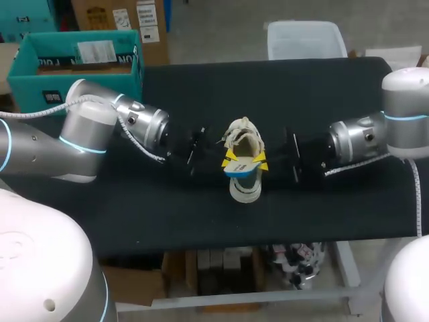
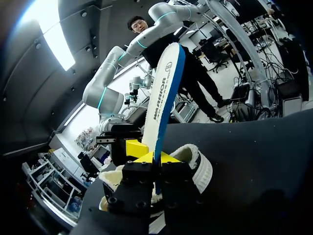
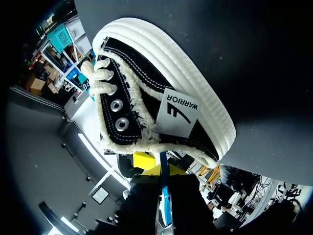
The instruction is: Open the shoe tongue, take the insole out of the shoe, put the insole back into the shoe, and pack the shoe into the shoebox
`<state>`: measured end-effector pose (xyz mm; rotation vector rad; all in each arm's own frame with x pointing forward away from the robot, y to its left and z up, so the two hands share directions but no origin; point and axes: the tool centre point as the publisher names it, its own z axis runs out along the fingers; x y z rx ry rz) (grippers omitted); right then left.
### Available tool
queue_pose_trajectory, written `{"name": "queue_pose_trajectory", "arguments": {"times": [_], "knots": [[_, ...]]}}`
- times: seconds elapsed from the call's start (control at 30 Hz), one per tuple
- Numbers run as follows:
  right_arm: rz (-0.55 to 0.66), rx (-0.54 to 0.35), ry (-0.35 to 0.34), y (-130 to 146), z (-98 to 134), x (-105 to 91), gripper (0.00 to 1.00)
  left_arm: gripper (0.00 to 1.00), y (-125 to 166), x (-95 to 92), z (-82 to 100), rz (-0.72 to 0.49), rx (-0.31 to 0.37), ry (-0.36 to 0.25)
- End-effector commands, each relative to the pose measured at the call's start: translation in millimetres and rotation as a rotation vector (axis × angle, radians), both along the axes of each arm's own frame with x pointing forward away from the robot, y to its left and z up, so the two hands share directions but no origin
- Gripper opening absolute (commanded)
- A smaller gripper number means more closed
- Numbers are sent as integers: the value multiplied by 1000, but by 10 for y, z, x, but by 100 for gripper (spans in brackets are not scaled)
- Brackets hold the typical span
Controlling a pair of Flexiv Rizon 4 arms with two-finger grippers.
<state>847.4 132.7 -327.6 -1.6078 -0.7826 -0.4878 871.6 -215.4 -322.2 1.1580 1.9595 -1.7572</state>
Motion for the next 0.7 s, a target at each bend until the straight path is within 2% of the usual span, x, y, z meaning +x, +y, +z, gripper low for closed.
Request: {"name": "queue_pose_trajectory", "arguments": {"times": [0.03,0.33,0.57,0.6,0.63,0.7], "knots": [[10,9,4,-1,-64,73,0,0,-17,85,-56,-1,2,3],[18,18,14,5,-201,227,0,0,-38,239,-133,21,24,9],[14,14,12,-16,-141,209,0,0,-35,254,-143,23,26,12],[11,10,9,-24,-121,195,3,0,-32,244,-143,22,26,12],[9,8,7,-30,-99,179,19,0,-31,239,-143,21,26,12],[3,-2,0,-38,-56,138,25,0,-28,236,-143,20,26,13]]}}
